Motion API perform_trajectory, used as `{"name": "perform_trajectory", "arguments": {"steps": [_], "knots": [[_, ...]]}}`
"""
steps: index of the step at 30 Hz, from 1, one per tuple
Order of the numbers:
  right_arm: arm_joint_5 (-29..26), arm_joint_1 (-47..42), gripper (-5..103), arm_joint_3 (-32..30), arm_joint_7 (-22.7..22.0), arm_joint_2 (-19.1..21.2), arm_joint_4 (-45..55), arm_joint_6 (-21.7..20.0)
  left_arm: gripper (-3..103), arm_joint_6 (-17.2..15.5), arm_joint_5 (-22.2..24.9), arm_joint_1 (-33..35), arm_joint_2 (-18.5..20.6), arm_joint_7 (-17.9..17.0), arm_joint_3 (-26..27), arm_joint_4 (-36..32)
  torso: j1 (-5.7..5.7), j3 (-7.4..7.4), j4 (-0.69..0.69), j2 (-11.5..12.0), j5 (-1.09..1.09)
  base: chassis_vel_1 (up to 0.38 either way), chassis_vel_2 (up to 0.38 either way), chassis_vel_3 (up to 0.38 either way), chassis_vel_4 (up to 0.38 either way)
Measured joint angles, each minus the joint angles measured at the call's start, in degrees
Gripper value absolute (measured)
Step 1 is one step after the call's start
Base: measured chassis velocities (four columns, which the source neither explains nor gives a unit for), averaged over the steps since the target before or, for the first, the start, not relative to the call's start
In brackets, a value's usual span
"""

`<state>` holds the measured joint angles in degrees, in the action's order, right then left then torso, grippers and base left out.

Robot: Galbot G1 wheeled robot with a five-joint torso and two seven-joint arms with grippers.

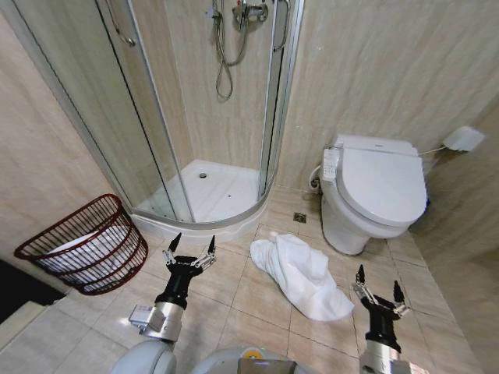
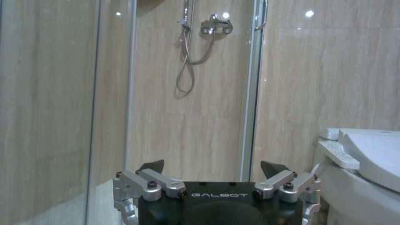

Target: Discard the used towel into the hamper.

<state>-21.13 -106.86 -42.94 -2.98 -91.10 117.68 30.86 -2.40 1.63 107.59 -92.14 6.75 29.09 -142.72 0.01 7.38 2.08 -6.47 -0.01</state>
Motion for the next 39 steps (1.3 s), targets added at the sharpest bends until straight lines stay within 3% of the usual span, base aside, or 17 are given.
{"name": "perform_trajectory", "arguments": {"steps": [14, 22, 28, 33, 35, 39], "knots": [[0.7, 1.1, 100, -0.1, 0.7, 0.4, -2.7, 0.4, 100, 0.0, 0.0, 0.0, 0.0, 0.0, 0.0, 0.0, 0.0, -1.04, -0.01, 1.1, 0.01, -0.031, -0.035, -0.039, -0.033], [-0.1, 6.3, 100, -3.1, 6.4, 3.5, -11.5, -0.4, 100, 0.0, 0.0, 0.0, 0.0, 0.0, 0.0, 0.0, -0.01, -1.13, 0.0, 1.2, 0.01, -0.016, -0.015, -0.023, -0.019], [-10.4, 11.1, 100, -1.6, 14.7, 9.2, -17.4, -9.0, 100, 0.0, 0.0, 0.0, 0.0, 0.0, 0.0, 0.0, 0.0, -1.08, 0.0, 1.2, 0.03, 0.0, 0.0, 0.0, 0.0], [-12.3, 13.5, 100, -0.8, 19.9, 11.8, -19.4, -12.3, 100, 0.0, 0.0, 0.0, 0.0, 0.0, 0.0, 0.0, 0.0, -1.05, -0.01, 1.1, 0.01, 0.0, 0.0, 0.0, 0.0], [-13.9, 16.5, 100, -0.3, 22.7, 14.7, -21.8, -15.0, 100, 0.0, 0.0, 0.0, 0.0, 0.0, 0.0, 0.0, 0.0, -1.03, -0.01, 1.1, 0.0, 0.0, 0.0, 0.0, 0.0], [-16.1, 20.9, 100, 0.8, 23.1, 18.5, -25.8, -18.9, 100, 0.0, 0.0, 0.0, 0.0, 0.0, 0.0, 0.0, 0.0, -1.0, 0.0, 1.1, 0.02, 0.0, 0.0, 0.0, 0.0]]}}
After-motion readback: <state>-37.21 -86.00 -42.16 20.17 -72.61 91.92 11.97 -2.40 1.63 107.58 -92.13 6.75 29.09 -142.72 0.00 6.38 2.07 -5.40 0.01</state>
